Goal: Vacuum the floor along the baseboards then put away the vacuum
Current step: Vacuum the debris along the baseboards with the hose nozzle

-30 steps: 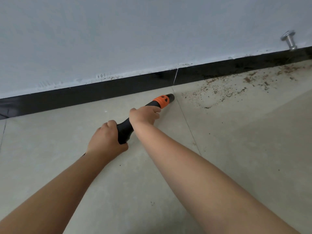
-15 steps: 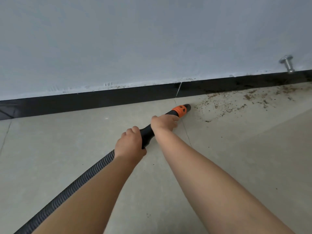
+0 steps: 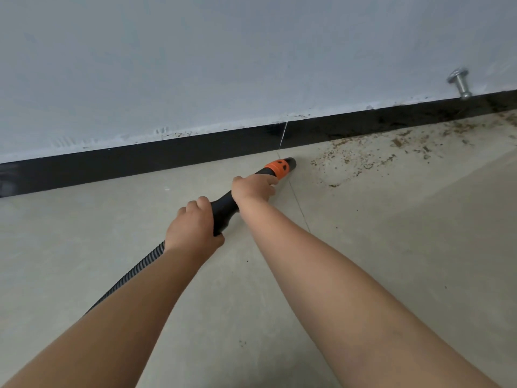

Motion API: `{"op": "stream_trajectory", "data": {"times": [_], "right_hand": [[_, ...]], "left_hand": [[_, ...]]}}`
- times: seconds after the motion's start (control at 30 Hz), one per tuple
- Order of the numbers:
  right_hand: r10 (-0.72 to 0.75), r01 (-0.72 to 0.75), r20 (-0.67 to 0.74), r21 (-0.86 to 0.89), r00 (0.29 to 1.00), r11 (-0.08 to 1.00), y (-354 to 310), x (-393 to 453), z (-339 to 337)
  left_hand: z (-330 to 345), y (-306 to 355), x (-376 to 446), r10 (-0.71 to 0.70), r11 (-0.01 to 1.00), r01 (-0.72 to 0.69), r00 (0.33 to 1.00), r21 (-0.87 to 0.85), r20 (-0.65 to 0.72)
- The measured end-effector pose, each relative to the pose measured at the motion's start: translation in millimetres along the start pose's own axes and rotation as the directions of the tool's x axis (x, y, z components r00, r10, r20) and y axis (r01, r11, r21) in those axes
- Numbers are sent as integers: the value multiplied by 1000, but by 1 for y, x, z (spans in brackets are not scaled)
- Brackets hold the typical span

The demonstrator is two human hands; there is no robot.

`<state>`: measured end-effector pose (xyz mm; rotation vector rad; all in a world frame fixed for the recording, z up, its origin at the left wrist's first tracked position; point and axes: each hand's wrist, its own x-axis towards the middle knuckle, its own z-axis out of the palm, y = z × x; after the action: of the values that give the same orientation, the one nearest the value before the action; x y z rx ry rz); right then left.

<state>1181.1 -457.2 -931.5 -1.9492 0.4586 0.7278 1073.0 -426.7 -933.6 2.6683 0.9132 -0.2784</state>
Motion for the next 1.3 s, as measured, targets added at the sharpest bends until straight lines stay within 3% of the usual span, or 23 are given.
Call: {"op": "stream_trajectory", "data": {"times": [0.23,0.43,0.6,1.03,1.3], "right_hand": [[11,-12,-54,-24,998,1000,-14,23,-27],[51,-52,18,66,999,996,-14,13,-29],[80,-85,45,119,996,989,-3,4,-27],[63,-50,-89,141,994,989,27,5,-53],[18,-4,-65,213,998,977,19,6,-45]], "left_hand": [[5,33,14,33,999,-32,999,30,-18],[-11,30,7,28,993,-17,995,119,-92],[-17,18,-4,29,998,-21,991,60,-130],[12,26,0,275,959,-277,961,64,40],[10,21,10,242,970,-242,970,13,-5]]}}
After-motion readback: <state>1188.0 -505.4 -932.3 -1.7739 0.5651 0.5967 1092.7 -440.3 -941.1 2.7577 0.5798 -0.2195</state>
